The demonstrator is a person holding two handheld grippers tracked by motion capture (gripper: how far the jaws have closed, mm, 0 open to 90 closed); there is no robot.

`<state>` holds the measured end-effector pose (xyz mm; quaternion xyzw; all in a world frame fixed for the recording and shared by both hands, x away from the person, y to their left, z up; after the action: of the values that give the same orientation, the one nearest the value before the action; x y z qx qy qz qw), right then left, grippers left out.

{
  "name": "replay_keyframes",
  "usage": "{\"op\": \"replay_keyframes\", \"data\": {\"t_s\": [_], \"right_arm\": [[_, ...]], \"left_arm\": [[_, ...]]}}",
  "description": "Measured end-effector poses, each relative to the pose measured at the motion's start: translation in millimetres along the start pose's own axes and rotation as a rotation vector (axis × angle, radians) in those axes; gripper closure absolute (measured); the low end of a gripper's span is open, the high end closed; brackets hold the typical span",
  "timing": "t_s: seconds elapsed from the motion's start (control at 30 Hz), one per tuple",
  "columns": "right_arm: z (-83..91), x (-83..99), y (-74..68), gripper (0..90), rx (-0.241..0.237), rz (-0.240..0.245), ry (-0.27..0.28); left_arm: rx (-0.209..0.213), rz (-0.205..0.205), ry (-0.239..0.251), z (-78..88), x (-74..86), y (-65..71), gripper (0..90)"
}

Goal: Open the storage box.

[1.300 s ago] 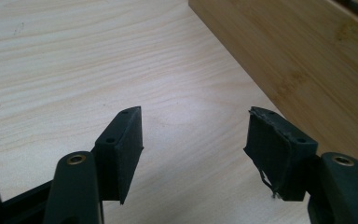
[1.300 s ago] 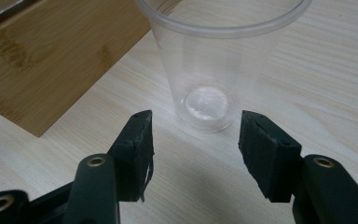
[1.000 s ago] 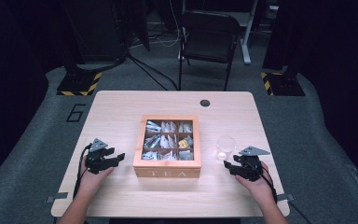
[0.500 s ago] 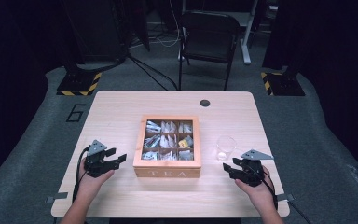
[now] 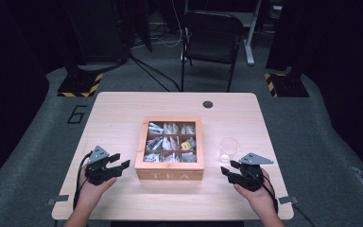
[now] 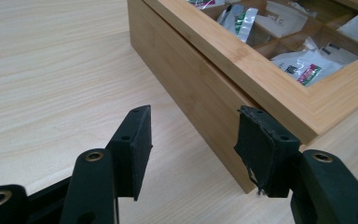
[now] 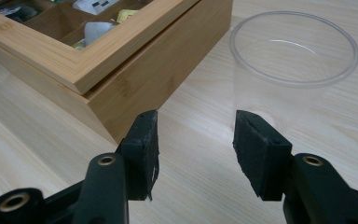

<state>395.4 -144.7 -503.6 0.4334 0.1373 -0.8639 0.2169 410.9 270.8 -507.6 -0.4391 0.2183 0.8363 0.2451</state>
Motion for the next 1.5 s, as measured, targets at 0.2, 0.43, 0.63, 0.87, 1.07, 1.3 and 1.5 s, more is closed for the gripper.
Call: {"op": "replay_keyframes", "data": {"t_s": [0.2,0.43,0.63,0.87,1.07,1.3,1.5], "right_arm": [[-0.2,-3.1,-9.2,51.9,-0.025,0.024,0.011],[-2.0,-4.6,-18.1,55.1,-0.057,0.045,0.005],[-3.4,-7.7,-25.6,58.3,-0.087,0.069,0.014],[-8.0,-10.2,-39.3,60.2,-0.148,0.089,0.013],[-12.2,-10.6,-48.8,61.2,-0.174,0.128,0.008],[-19.7,-8.7,-55.5,63.5,-0.199,0.142,-0.012],[-25.5,-8.1,-58.3,66.4,-0.206,0.160,-0.025]], "left_arm": [[-0.001,-0.007,0.017,2.9,-0.6,2.2,46.1],[0.011,-0.021,0.021,8.6,0.9,6.9,47.9],[0.024,-0.042,0.031,11.5,1.6,11.8,49.4],[0.026,-0.034,0.040,12.4,2.7,11.4,50.3],[0.025,-0.029,0.031,10.8,5.0,10.5,50.4],[0.027,-0.013,0.029,9.6,6.7,9.9,50.4],[0.024,-0.012,0.025,9.1,8.7,9.1,50.3]]}}
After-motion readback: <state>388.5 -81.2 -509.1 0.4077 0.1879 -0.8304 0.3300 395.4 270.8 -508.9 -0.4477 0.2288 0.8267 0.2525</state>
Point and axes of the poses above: each handheld gripper's, and its own axes: z roughly backward along the jaws, x roughly out of its underside, y roughly to its right, the point moved 7 cm from there along -z, roughly forward along the jaws, and after that the axes turned 5 degrees about x, right-handed, at the moved point
